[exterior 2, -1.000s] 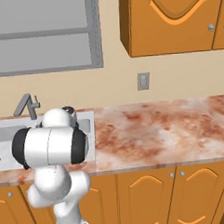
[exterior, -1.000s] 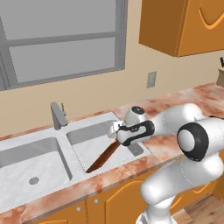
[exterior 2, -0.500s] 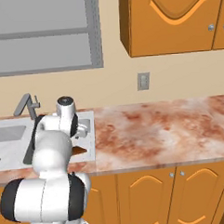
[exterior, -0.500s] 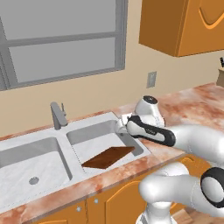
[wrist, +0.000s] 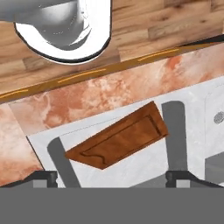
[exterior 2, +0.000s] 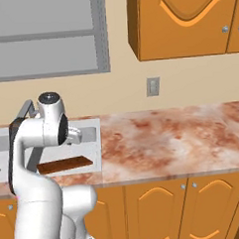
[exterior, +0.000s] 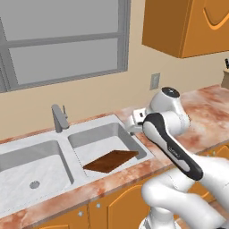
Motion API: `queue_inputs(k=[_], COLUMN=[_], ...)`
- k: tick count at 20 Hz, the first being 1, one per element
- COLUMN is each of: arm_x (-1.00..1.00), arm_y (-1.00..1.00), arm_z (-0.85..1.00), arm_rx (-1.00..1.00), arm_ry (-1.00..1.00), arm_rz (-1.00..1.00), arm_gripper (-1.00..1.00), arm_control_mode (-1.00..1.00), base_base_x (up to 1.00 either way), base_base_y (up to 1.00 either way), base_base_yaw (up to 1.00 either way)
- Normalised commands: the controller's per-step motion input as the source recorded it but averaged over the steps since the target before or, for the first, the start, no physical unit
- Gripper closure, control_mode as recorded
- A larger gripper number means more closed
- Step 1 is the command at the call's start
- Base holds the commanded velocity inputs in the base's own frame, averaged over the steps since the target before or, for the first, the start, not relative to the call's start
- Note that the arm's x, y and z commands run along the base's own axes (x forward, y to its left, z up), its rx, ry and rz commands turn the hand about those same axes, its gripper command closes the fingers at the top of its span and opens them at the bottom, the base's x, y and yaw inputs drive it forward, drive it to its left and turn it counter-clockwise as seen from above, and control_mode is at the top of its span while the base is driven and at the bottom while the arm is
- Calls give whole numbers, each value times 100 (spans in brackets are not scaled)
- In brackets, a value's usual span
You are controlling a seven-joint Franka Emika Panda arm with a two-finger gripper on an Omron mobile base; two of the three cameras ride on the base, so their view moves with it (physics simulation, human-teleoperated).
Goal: Move the cutting board and knife to the sink. Then move spray from the cabinet to the counter.
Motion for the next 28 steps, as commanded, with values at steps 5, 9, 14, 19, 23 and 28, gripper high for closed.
queue_inputs(k=[5,9,14,19,23,28], arm_x=[-56,-18,-1,-43,0,0], arm_y=[0,-1,7,-9,0,0], arm_z=[100,91,6,0,0,0], arm_rx=[-4,-7,-8,0,0,0], arm_ry=[-4,-6,7,3,0,0], arm_rz=[0,0,4,0,0,0], arm_gripper=[-100,-100,-100,-100,-100,-100], arm_control_mode=[-100,-100,-100,-100,100,100], base_base_x=[0,0,0,0,-92,-35], base_base_y=[0,0,0,0,-39,-33], base_base_yaw=[0,0,0,0,-10,-70])
